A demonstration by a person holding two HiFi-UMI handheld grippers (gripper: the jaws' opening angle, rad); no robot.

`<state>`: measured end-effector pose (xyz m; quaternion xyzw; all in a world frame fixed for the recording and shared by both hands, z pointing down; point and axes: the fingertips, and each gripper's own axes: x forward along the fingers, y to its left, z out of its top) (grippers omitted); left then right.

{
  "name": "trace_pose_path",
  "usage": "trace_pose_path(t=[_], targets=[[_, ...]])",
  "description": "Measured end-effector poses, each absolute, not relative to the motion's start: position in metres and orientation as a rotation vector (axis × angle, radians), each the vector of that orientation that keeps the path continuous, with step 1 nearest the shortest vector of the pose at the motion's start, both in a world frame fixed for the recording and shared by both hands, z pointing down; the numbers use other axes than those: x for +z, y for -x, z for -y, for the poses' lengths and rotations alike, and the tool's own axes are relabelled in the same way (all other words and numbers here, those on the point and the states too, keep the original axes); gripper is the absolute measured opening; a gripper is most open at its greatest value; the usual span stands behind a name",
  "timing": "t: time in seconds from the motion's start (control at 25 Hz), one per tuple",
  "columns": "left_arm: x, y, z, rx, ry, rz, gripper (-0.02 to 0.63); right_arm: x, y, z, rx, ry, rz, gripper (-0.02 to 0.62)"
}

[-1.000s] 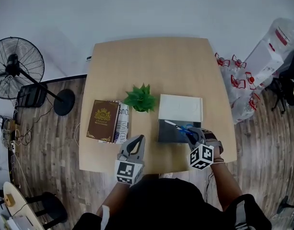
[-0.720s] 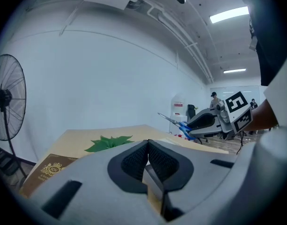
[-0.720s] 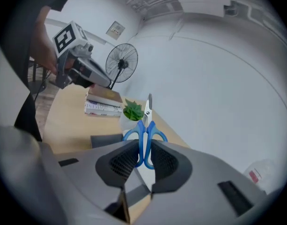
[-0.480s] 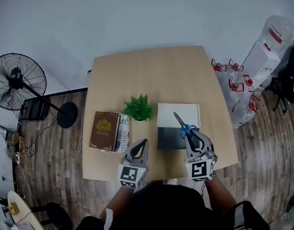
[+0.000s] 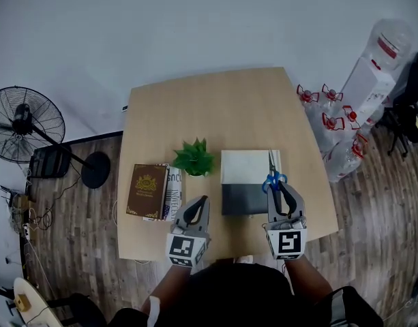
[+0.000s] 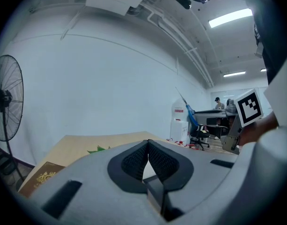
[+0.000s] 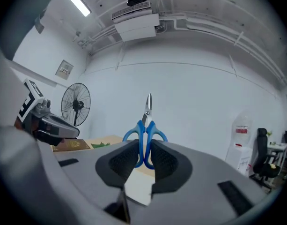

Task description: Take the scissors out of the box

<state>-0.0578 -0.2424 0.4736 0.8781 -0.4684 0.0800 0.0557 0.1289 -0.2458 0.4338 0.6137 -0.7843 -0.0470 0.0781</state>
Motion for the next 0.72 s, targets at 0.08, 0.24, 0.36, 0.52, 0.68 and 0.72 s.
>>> trace_pose_path(t=[0.08,0.24,0.36,0.52,0.68,0.72], targets=[[0.472,0.057,0.244,0.240,-2.668,1.424,-0.003,0.432,-0.132,0.248,-0.148,-1.852,2.347,0.075],[0.469,0.054,0.245,0.242,-2.677,1.422,-0.003,0.429,-0.135,0.250,-0.179,-1.845,2.345,0.075],[0.469,0.053,0.245,0.243,-2.681,1.420,-0.003,0.427,-0.136,0.253,-0.175,-1.847,2.345,0.075],[0.472,0.054,0.246,0.262,-2.676,1.416,-0.003,0.426,-0.137,0.254,-0.172,-1.859,2.334,0.075],[0.480,0.058,0.245,0.286,-2.663,1.418,-0.003,0.428,-0.138,0.254,-0.179,-1.858,2.318,0.075],[0.482,0.059,0.245,0.289,-2.658,1.420,-0.003,0.429,-0.138,0.254,-0.185,-1.854,2.315,0.075]])
